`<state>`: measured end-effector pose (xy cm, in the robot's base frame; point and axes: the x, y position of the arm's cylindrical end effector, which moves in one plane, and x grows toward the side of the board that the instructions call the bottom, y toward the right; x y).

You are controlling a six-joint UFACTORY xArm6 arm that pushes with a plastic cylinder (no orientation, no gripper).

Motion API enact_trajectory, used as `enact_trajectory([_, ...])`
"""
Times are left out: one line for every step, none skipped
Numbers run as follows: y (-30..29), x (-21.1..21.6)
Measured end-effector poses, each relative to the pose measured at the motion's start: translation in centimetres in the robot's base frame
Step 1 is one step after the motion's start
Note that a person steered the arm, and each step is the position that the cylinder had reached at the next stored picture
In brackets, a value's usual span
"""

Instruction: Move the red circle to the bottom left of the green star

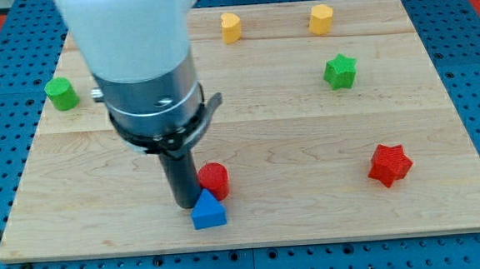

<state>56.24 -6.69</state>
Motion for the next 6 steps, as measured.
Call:
enact_trajectory([2.5,-0.4])
enact_trajectory([2.9,-1.8])
enact_trajectory([1.3,-3.8])
enact_trajectory([5.7,-4.1])
enact_trajectory([11.4,-4.1])
enact_trajectory([15.8,-4.3])
